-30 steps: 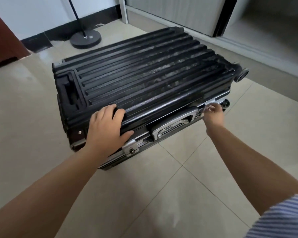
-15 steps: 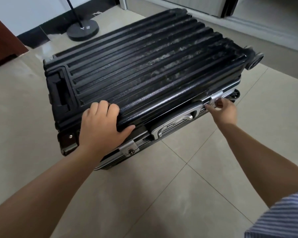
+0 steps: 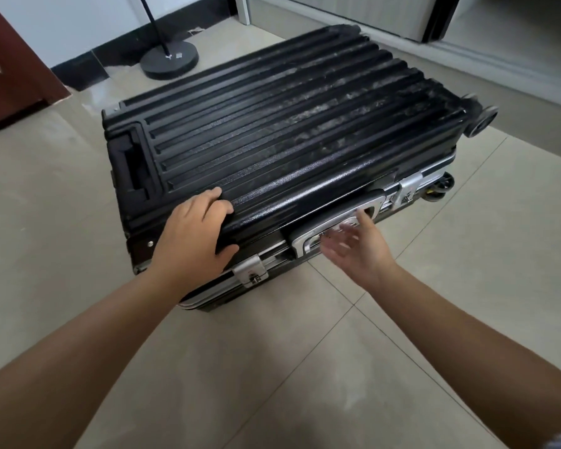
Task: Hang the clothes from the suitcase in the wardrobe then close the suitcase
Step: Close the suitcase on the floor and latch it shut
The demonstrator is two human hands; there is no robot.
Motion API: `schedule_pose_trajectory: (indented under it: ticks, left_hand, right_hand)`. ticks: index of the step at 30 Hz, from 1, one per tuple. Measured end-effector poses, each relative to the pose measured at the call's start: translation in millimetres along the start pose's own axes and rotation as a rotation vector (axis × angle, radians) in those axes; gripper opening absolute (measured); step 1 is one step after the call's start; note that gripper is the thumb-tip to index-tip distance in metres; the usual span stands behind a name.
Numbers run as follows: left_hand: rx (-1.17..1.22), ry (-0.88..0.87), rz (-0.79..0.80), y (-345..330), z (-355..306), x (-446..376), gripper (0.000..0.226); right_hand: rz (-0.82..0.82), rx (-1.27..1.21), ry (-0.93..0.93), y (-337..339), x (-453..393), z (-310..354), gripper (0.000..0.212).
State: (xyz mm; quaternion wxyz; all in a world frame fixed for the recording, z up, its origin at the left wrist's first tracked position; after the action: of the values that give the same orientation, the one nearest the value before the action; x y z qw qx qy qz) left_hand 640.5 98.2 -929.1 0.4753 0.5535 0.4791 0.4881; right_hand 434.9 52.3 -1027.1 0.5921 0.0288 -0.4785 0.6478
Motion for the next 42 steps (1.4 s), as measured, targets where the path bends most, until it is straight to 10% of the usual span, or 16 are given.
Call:
schedule_pose_trajectory:
  ticks: [7,28,33,37,42]
  left_hand:
    - [-0.094,0.095,0.024,7.9,4.5,16.1,0.051]
    - [-0.176,0.022,-0.062,18.3,18.8,28.4,0.048]
    - [-0.307,-0.439,-0.039,-41.7,-32.6,68.2,0.041]
    - [-0.183,0.029,0.317,-95.5,-31.9,65.7,0.065]
    - [-0.118,0.102,0.397,-111.6,-31.7,56.1,0.065]
  right_hand:
    - [-0.083,-0.089,0.034,-33.9,0.1,12.2,0.005]
    - [-0.084,-0.062,0.179,-11.1,16.3,-6.0,0.017]
    - [-0.161,0.179,0.085,-0.4,29.1,-44.3,0.015]
    - [-0.121,0.202,0.139,-10.8,25.8,-35.7,0.016]
    - [-0.117,0.223,0.125,-4.0,24.4,-42.6,0.014]
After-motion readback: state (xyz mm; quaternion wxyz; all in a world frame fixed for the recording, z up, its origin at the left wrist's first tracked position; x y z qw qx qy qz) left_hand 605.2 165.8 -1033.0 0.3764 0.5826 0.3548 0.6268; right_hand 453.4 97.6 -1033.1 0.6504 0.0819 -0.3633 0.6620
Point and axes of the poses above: each hand's wrist, its own x-axis away from the middle knuckle, its own y-axis out of the back of the hand, z = x × y, the point moved 5 cm from there along -x, towards the middle knuckle, and after that the axes turned 8 degrees about z, right-handed, at the moved point
